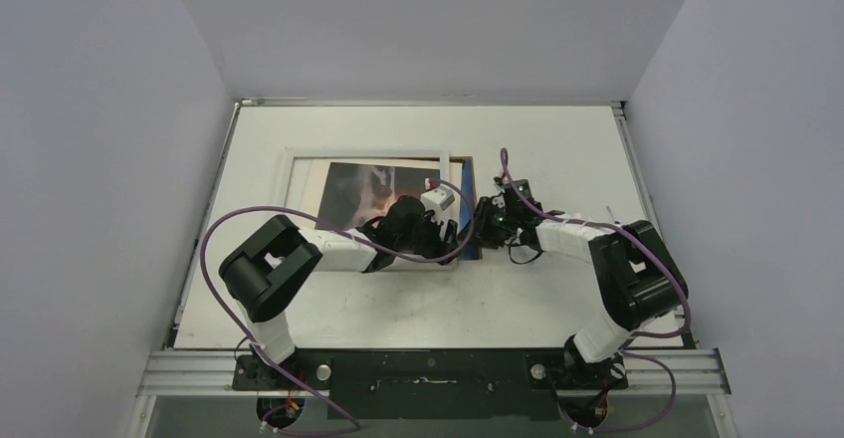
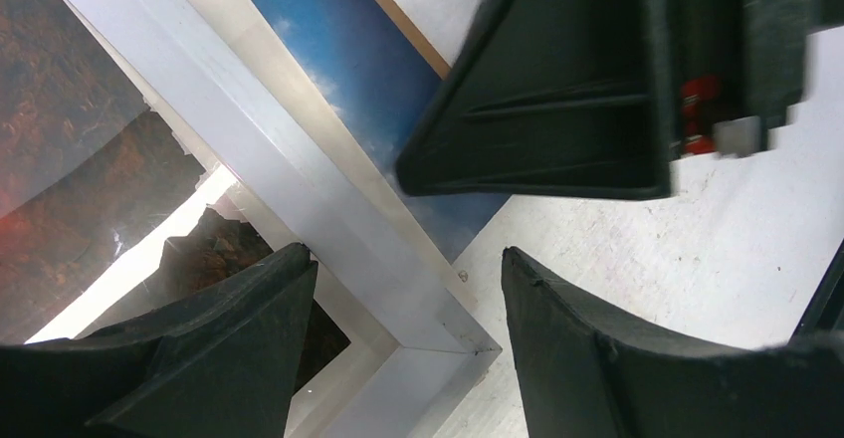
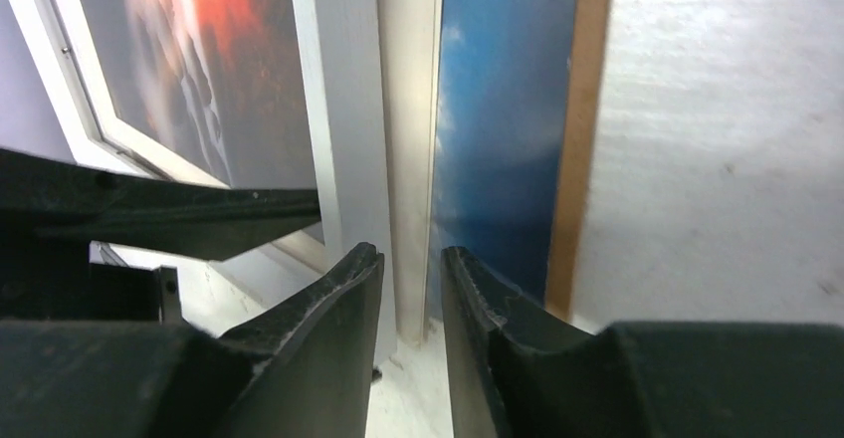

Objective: Take the photo out of the frame
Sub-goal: Remove the photo frame item from the photo frame.

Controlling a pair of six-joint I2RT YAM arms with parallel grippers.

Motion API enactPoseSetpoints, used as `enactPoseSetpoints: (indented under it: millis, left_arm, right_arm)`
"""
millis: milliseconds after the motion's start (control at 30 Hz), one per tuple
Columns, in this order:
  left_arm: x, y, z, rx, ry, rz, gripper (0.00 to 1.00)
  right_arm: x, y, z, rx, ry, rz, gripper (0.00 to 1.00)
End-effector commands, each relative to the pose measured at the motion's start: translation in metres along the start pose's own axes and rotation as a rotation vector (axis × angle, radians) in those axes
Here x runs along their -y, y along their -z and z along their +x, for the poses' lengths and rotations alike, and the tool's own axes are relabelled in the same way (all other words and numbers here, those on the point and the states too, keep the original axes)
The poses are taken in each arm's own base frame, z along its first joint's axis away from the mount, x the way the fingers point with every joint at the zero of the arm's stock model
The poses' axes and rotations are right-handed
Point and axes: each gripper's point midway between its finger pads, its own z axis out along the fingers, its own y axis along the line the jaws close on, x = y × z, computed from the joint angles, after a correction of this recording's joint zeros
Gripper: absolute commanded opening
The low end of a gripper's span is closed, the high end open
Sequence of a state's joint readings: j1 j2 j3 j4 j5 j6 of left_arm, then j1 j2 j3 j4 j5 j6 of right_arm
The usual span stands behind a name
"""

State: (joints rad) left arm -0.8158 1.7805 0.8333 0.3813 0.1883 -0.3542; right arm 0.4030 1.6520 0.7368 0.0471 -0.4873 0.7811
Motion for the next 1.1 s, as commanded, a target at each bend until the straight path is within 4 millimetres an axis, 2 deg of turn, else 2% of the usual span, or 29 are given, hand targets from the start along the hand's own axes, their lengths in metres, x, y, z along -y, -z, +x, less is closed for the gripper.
enactPoseSetpoints:
  millis: [0, 167, 367, 700, 967, 1067]
  left_arm:
    - [0.008, 0.004, -0.015, 0.042, -0.036, 0.009, 0.66]
    - [0.007, 0.009, -0.018, 0.066, -0.041, 0.001, 0.66]
    - [0.009, 0.012, -0.020, 0.080, -0.039, 0.002, 0.66]
    - [0.006, 0.013, -0.019, 0.077, -0.044, -0.011, 0.66]
    - [0.006, 0.011, -0.019, 0.073, -0.043, -0.012, 0.66]
    - [0.006, 0.010, -0.018, 0.067, -0.042, -0.011, 0.66]
  right_arm:
    - [0.003, 0.027, 0.000, 0.030, 0.026, 0.015, 0.32]
    - [0.017, 0.044, 0.001, 0.056, 0.053, 0.079, 0.43]
    - [0.022, 0.045, 0.008, 0.030, 0.049, 0.084, 0.52]
    - [0.025, 0.033, 0.021, -0.019, 0.006, 0.048, 0.54]
    - [0.019, 0.026, 0.032, -0.058, -0.041, 0.002, 0.53]
    - [0.015, 0.026, 0.030, -0.058, -0.046, -0.008, 0.52]
